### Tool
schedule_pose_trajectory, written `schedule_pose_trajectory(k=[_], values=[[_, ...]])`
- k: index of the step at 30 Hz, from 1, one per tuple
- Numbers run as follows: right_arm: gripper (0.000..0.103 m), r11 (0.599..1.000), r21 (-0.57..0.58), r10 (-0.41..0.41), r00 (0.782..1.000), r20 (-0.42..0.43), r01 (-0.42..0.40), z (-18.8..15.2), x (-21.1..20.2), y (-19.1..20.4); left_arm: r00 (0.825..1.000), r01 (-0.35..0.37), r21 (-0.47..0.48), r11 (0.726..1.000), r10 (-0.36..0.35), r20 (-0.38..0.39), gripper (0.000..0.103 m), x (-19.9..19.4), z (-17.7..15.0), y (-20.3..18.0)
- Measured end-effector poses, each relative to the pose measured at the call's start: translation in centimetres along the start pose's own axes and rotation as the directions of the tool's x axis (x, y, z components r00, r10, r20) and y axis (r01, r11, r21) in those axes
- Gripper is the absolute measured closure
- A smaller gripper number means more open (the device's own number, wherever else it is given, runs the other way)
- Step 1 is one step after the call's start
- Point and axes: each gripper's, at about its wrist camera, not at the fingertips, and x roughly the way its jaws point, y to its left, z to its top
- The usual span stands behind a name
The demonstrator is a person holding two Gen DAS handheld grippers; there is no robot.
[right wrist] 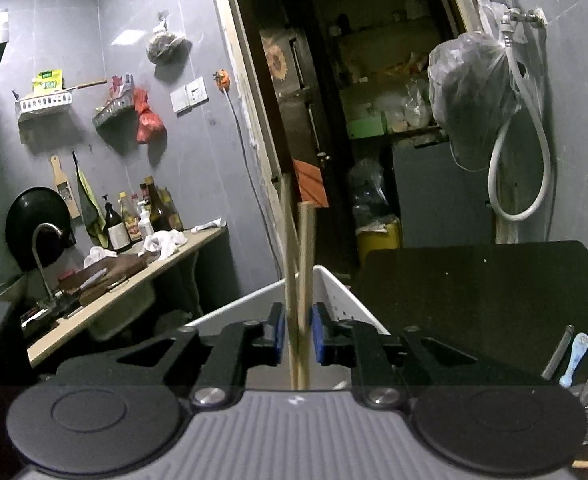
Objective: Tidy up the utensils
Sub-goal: 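Lower the chopsticks into the caddy held by the left tool and release, then move the right tool back to the utensils and grasp another chopstick pair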
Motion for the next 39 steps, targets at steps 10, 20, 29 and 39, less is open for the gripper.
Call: schedule_pose_trajectory(k=[10, 20, 29, 39], values=[[0.004, 0.996, -0.003, -0.090, 0.996, 0.021, 0.090, -0.6, -4.7, -1.6, 1.000, -0.011, -0.002, 1.000, 0.011, -0.012, 0.023, 0.2, 0.2, -0.2], [0.001, 0.922, -0.006, -0.381, 0.906, -0.184, 0.387, -4.6, -8.5, -9.0, 0.998, -0.055, -0.022, 0.998, 0.054, -0.030, 0.023, 0.1, 0.4, -0.7], [0.000, 0.935, -0.087, -0.349, 0.849, -0.397, 0.344, -5.4, -6.2, -17.9, 0.994, -0.106, -0.044, 0.993, 0.104, -0.044, 0.023, 0.1, 0.6, -1.6], [0.000, 0.951, -0.169, -0.308, 0.787, -0.535, 0.257, -6.4, -3.1, -20.6, 0.990, -0.141, -0.061, 0.988, 0.138, -0.040, 0.023, 0.2, 0.5, -2.2]])
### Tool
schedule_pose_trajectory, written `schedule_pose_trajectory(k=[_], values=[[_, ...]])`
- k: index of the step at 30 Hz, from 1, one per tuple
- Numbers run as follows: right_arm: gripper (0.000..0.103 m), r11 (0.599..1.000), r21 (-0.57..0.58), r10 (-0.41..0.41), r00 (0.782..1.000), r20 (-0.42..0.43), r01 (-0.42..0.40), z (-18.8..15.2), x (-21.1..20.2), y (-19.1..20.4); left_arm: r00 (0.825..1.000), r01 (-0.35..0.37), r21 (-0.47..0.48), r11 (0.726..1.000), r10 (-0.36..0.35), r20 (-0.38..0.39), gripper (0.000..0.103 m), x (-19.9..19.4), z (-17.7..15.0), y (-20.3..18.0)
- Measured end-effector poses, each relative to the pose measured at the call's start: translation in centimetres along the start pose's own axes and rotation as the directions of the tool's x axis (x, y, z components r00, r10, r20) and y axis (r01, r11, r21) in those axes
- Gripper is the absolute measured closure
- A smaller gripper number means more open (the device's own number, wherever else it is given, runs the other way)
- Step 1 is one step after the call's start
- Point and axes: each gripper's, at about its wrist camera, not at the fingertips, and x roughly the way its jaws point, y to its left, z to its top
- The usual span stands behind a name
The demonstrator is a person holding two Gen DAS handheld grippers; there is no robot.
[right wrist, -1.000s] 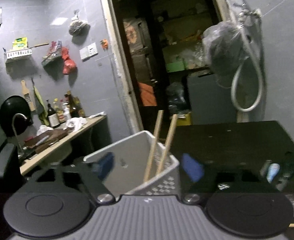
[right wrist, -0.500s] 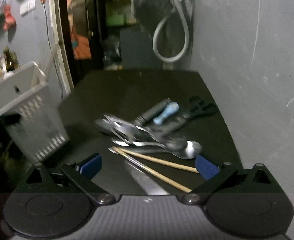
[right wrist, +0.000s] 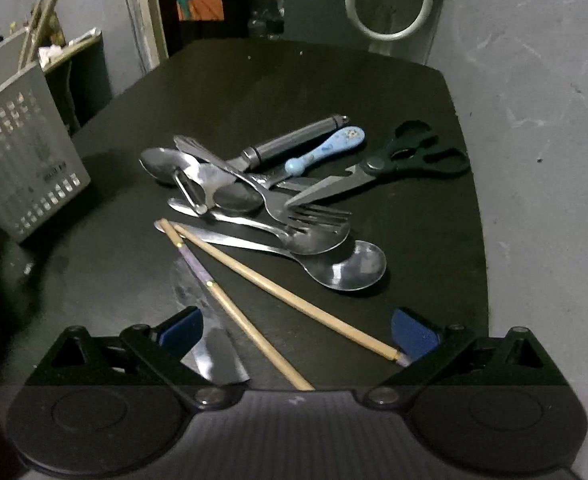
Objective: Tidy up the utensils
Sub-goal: 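Move the right tool back to the utensils and grasp another chopstick pair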
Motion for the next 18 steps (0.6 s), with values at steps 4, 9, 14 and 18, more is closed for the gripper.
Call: schedule_pose_trajectory(k=[4, 9, 14, 18], values=[[0.007, 0.999, 0.025, 0.026, 0.999, -0.034, -0.025, 0.0, 0.9, -0.7, 1.000, 0.001, 0.000, 1.000, -0.001, 0.000, 0.023, 0.0, 0.1, 0.0], [0.018, 0.999, 0.043, 0.027, 0.999, -0.022, -0.026, -0.5, 0.3, -1.0, 1.000, 0.005, 0.001, 1.000, -0.005, 0.002, 0.023, 0.0, 0.2, 0.0], [0.044, 0.999, 0.039, 0.019, 1.000, -0.020, -0.019, -1.0, -0.7, 0.0, 1.000, 0.013, 0.005, 1.000, -0.013, 0.005, 0.023, 0.2, 0.2, 0.2], [0.059, 0.999, 0.052, 0.010, 1.000, -0.013, -0.010, -1.6, -1.5, 1.5, 1.000, 0.023, 0.010, 1.000, -0.023, 0.008, 0.023, 0.2, 0.1, 0.5]])
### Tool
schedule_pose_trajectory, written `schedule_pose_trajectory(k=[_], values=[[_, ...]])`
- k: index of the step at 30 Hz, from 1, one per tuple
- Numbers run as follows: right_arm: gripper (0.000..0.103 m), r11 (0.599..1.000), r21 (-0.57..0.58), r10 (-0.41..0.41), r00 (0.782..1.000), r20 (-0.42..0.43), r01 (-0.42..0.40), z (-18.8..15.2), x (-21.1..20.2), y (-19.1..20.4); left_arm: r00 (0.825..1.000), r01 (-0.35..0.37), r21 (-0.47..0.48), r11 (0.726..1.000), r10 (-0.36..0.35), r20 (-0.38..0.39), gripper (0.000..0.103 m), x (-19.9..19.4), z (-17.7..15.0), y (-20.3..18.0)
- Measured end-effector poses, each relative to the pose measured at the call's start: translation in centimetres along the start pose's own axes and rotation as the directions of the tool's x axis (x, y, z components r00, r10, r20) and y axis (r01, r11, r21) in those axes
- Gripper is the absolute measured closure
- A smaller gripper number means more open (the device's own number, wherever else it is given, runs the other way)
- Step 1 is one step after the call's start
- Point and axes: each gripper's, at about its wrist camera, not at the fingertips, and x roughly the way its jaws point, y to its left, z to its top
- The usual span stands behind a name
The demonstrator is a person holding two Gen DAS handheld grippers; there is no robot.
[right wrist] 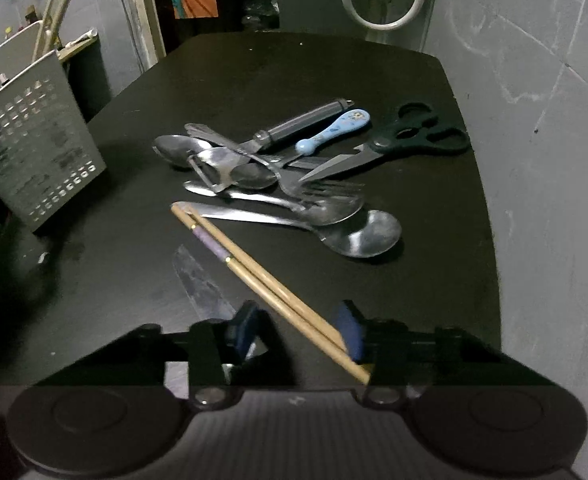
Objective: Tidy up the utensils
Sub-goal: 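Move the right tool back to the utensils and grasp another chopstick pair, then press the purple-banded chopstick pair against the table to align it in the right tool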
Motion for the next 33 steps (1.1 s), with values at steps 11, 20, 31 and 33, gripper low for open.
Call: schedule_pose_trajectory(k=[11, 20, 31, 33], values=[[0.085, 1.000, 0.008, -0.002, 1.000, 0.014, 0.002, -1.1, -0.8, 4.0, 1.000, 0.023, 0.010, 1.000, -0.023, 0.005, 0.023, 0.3, 0.0, 0.7], [0.101, 0.999, -0.013, -0.035, 0.999, 0.014, 0.035, -0.2, -1.5, 4.1, 1.000, 0.029, 0.011, 1.000, -0.029, 0.007, 0.023, 0.5, 0.0, 0.8], [0.065, 0.998, 0.003, -0.059, 0.998, 0.011, 0.059, -0.6, -1.8, 3.4, 1.000, 0.030, 0.012, 0.999, -0.030, 0.006, 0.023, 0.6, 0.1, 0.7], [0.058, 0.996, 0.013, -0.089, 0.996, 0.019, 0.089, -0.7, -2.1, 2.8, 1.000, 0.030, 0.013, 0.999, -0.030, 0.006, 0.023, 0.6, 0.1, 0.7]])
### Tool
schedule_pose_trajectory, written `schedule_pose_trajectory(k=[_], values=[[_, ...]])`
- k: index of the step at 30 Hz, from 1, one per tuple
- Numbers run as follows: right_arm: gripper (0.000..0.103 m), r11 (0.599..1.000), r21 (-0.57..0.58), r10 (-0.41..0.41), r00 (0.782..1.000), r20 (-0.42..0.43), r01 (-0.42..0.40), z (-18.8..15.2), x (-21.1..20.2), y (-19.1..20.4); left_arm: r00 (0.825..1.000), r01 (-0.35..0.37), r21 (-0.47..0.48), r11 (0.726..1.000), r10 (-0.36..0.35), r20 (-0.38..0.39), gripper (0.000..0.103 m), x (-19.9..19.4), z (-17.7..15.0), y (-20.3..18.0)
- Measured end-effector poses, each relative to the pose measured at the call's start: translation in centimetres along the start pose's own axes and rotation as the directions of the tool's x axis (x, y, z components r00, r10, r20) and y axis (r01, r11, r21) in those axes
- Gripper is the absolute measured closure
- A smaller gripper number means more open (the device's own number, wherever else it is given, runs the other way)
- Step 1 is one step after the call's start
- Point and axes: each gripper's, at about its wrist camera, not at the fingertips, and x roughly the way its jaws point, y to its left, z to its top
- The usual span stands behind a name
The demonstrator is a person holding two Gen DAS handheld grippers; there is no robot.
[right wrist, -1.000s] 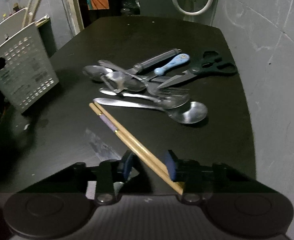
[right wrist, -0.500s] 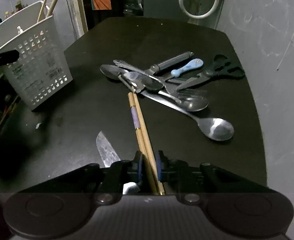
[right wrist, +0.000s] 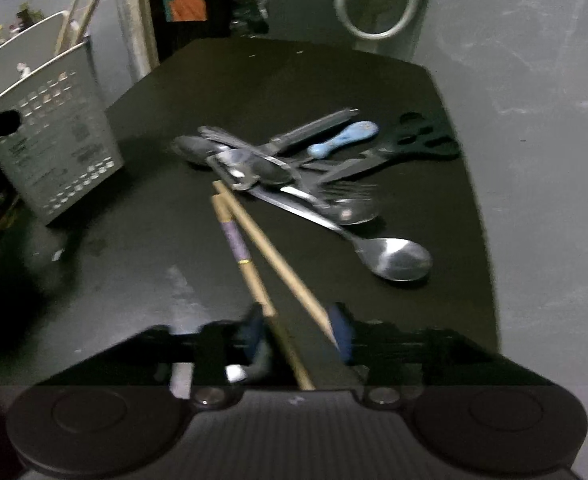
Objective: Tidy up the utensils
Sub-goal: 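Press the purple-banded chopstick pair against the table to align it in the right tool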
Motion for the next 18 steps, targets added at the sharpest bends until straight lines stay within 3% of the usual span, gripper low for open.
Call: schedule_pose_trajectory(k=[4, 9, 10, 11, 12, 18], values=[[0.058, 0.999, 0.035, -0.041, 0.999, -0.023, 0.042, -0.5, 0.1, -1.8, 1.000, 0.000, 0.000, 1.000, 0.000, 0.000, 0.023, 0.0, 0.0, 0.0], [0.061, 0.999, 0.044, -0.016, 0.998, -0.062, 0.019, -1.2, 0.7, -2.8, 1.000, 0.000, 0.001, 1.000, 0.000, -0.001, 0.023, 0.0, 0.0, 0.0], [0.064, 0.998, 0.054, -0.005, 0.998, -0.065, 0.009, -1.3, 0.7, -3.0, 1.000, -0.001, 0.000, 1.000, 0.001, 0.000, 0.023, 0.0, 0.0, 0.0], [0.079, 0.998, 0.061, 0.013, 0.998, -0.067, -0.009, -1.2, 0.7, -3.1, 1.000, -0.001, 0.000, 1.000, 0.001, 0.000, 0.023, 0.0, 0.0, 0.0], [0.085, 0.998, 0.062, 0.030, 0.997, -0.067, -0.026, -1.2, 0.6, -3.1, 1.000, -0.001, 0.000, 1.000, 0.001, 0.000, 0.023, 0.0, 0.0, 0.0], [0.090, 0.997, -0.009, 0.070, 0.994, -0.085, -0.071, -1.0, 0.5, -1.7, 1.000, 0.000, 0.002, 1.000, 0.000, 0.001, 0.023, 0.0, 0.0, 0.0]])
